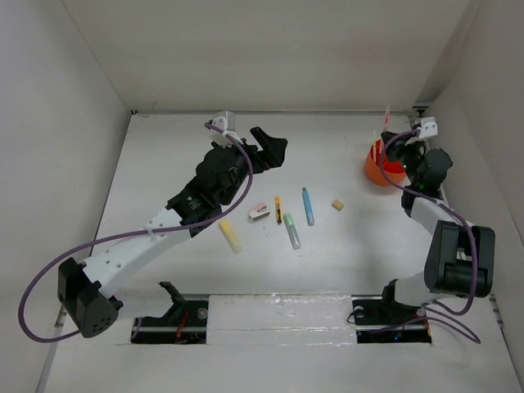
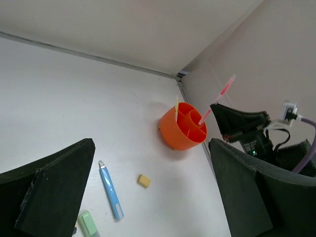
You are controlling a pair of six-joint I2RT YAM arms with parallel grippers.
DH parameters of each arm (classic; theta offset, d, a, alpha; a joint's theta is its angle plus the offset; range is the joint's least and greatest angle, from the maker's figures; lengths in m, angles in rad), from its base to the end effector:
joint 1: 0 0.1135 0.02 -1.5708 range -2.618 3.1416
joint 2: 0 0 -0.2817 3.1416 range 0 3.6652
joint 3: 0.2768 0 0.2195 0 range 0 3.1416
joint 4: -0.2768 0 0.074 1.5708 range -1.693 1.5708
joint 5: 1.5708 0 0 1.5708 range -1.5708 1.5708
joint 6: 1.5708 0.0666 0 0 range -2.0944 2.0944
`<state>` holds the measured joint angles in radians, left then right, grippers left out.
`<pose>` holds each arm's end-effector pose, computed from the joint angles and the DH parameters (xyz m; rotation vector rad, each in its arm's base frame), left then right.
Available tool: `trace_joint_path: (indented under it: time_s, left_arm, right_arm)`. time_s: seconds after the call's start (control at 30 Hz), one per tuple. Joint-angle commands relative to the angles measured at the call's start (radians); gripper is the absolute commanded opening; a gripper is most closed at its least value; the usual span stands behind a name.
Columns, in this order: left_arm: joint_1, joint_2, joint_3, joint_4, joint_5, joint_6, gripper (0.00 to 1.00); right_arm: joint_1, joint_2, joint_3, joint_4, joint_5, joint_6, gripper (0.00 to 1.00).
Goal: Sort the stationery into containers
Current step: Place the pen in the storage box.
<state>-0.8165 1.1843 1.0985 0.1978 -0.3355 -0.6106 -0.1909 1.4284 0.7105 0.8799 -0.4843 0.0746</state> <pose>0.1977 -0.1784 0.4314 -0.1290 1.5269 -0.9097 0.3100 -0.0283 0.3201 -0.2141 1.4160 0.2450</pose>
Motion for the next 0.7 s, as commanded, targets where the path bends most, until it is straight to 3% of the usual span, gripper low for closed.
trace_joint_path:
  time_s: [0.0, 0.23, 0.67]
  left_arm:
    - [-0.001, -0.012, -0.017, 0.068, 0.065, 0.017, 1.0]
    - [-0.001, -0.022, -0.06, 0.147, 0.133, 0.026, 1.0]
    - [-0.001, -0.012, -0.06, 0.166, 0.161, 0.035, 1.0]
  right_arm:
    - [-0.022, 0.035, 0.072, 0.028, -0.066, -0.073, 0.0]
    - [-0.102, 0.132, 0.129, 0.017, -0.102, -0.059, 0.0]
    - [-0.102, 0.283, 0.13, 0.076, -0.178, 0.044, 0.0]
